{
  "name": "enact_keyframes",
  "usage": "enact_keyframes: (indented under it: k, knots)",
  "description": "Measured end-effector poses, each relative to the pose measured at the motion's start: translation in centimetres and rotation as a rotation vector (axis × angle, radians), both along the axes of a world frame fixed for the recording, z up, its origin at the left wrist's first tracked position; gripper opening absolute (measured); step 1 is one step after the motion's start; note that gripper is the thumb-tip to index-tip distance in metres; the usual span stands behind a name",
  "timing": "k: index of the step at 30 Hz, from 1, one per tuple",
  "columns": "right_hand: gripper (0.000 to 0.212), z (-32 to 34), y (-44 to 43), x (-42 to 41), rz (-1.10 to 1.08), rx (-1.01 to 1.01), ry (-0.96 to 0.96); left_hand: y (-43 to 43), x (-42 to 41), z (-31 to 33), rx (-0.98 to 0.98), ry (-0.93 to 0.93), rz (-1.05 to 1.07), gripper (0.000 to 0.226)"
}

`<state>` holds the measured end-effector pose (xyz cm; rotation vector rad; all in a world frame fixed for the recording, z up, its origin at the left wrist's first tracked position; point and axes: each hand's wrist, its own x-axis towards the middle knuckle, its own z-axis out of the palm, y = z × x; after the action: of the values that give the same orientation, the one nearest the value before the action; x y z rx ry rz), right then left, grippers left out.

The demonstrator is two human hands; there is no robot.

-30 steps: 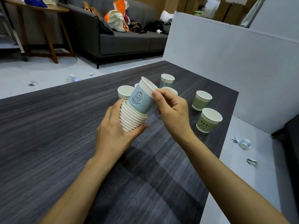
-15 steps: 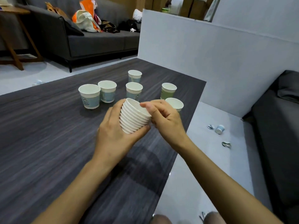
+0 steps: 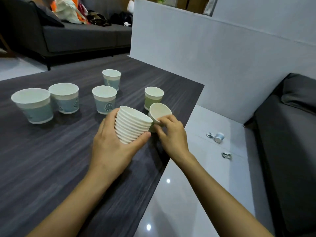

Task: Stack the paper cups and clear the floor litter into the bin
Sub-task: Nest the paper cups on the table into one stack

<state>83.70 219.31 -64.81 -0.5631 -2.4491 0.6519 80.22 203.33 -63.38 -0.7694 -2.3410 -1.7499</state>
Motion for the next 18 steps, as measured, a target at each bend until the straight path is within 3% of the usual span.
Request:
enact_keyframes:
  k: [2, 5, 10, 15, 18]
  knots:
    - [0.021, 0.8, 1.0, -0.1, 0.002, -0.027, 0.111, 0.9, -0.2, -0.3, -0.008, 0.012, 0.02, 0.076]
    - [0.032, 2.9, 1.2, 0.0, 0.061, -0.26, 0.253, 0.7, -0.7, -0.6, 0.02, -0.041, 0.089, 0.081]
    - [0.022, 5.9, -0.7, 0.2, 0.213, -0.391, 0.358, 0.9, -0.7, -0.4, -0.021, -0.013, 0.043, 0.079]
    - [0.023, 5.4, -1.9, -1.1, 0.427, -0.392, 0.211, 0.5, -1.2, -0.2, -0.027, -0.066, 0.042, 0.077]
    - [0.028, 4.8, -2.4, -1.4, 0.565, -0.293, 0.132, 0.3, -1.5, 0.0, 0.001, -0.115, 0.042, 0.071]
